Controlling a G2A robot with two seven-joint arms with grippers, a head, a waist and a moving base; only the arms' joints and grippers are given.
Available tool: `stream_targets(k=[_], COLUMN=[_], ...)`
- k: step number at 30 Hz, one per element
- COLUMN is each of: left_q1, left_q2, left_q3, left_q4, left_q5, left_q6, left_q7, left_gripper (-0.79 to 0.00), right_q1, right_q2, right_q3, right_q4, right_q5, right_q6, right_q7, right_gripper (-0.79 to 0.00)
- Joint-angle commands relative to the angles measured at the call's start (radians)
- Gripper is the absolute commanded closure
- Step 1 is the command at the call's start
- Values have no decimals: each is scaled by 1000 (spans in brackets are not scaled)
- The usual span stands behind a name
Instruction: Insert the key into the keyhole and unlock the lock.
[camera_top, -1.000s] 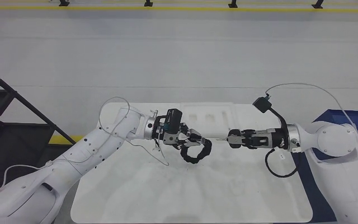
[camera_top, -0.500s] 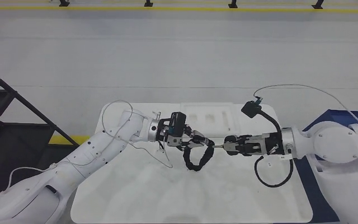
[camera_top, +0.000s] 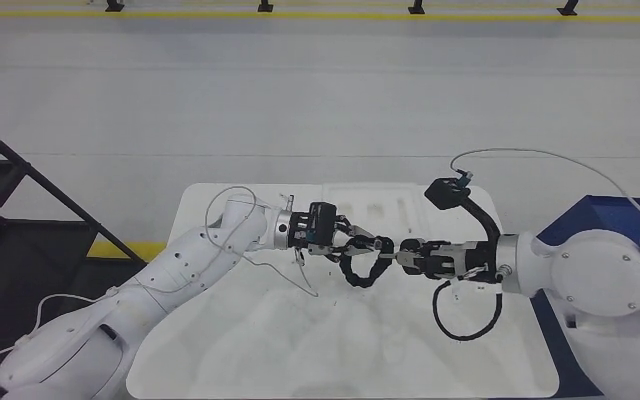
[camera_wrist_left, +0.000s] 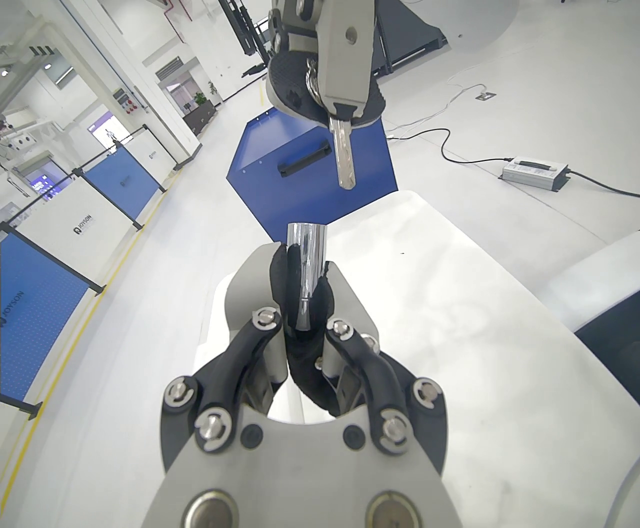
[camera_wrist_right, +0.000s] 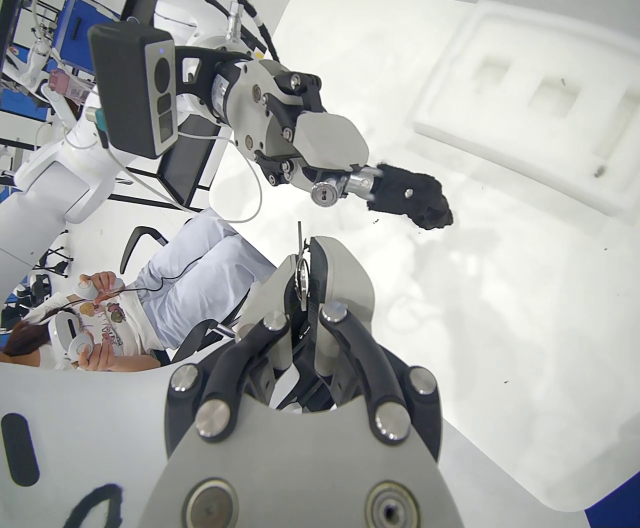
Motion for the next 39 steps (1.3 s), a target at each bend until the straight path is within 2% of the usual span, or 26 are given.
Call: stream_targets(k=[1, 16, 39], left_q1=[2, 12, 33], left_q2=[-3, -24, -40], left_q3=[-3, -22, -61], left_q4=[7, 15, 19], left_q5=[12, 55, 88], left_q6=[3, -34, -83], left_q7=[17, 21, 25], left_gripper=[0, 0, 0], right_q1=[1, 11, 20], right_q2=[1, 10, 22], right_q3=[-6, -42, -67], right_q4=[1, 3, 22], right_q5=[1, -50, -52], right_q6=[10, 57, 71], right_q7=[-8, -37, -57], right_gripper=[0, 0, 0])
